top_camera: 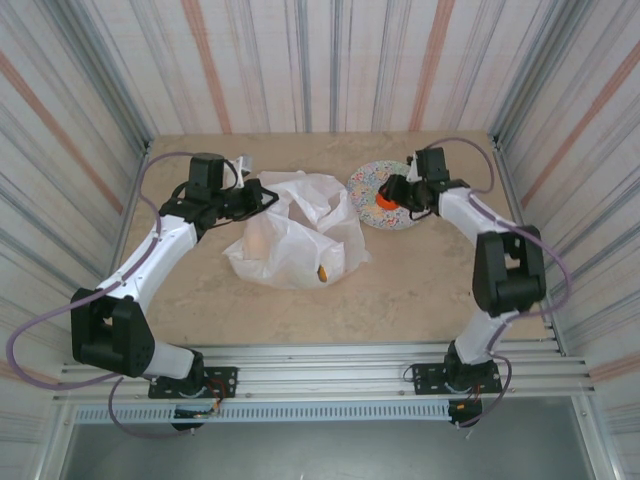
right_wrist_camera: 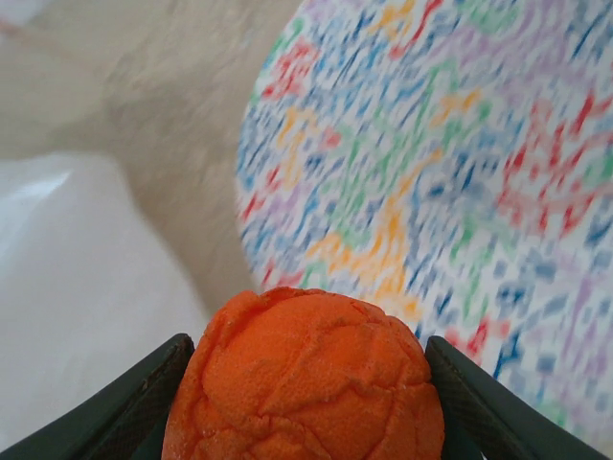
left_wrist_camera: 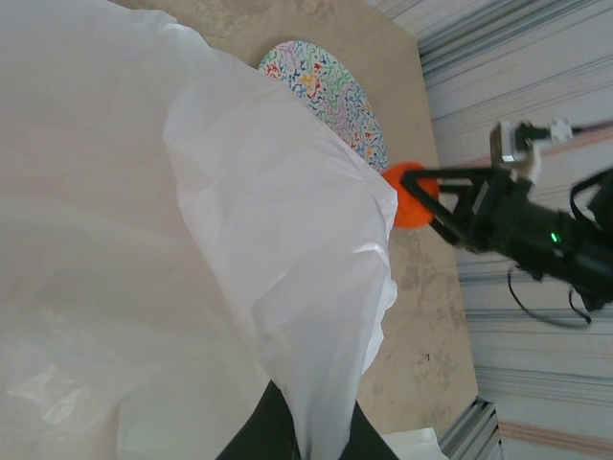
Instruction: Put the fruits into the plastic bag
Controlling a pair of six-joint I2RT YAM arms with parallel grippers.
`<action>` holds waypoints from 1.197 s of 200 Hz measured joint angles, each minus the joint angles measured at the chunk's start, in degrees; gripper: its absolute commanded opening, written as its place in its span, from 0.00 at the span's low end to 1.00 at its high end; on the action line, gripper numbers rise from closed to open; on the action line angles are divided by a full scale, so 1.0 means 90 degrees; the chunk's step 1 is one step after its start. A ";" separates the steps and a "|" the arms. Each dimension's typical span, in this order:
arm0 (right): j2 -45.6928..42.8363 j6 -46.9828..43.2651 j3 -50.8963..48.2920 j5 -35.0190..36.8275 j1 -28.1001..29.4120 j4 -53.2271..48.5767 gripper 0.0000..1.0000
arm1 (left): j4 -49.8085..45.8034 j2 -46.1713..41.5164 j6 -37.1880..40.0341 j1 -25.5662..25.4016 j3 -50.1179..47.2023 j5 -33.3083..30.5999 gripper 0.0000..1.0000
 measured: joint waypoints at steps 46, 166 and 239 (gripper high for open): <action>-0.1073 0.0376 -0.1392 -0.0617 0.1076 0.0590 0.62 | 0.0002 0.0002 -0.0005 -0.0017 0.0000 -0.0002 0.00; 0.0665 0.1464 -0.0185 -0.0950 0.3058 0.2237 0.64 | 0.0056 0.0041 -0.0104 -0.0185 0.0002 -0.0007 0.00; 0.1042 0.1904 -0.0576 -0.1098 0.3395 0.2783 0.76 | 0.0061 0.0041 -0.0109 -0.0185 0.0002 -0.0024 0.00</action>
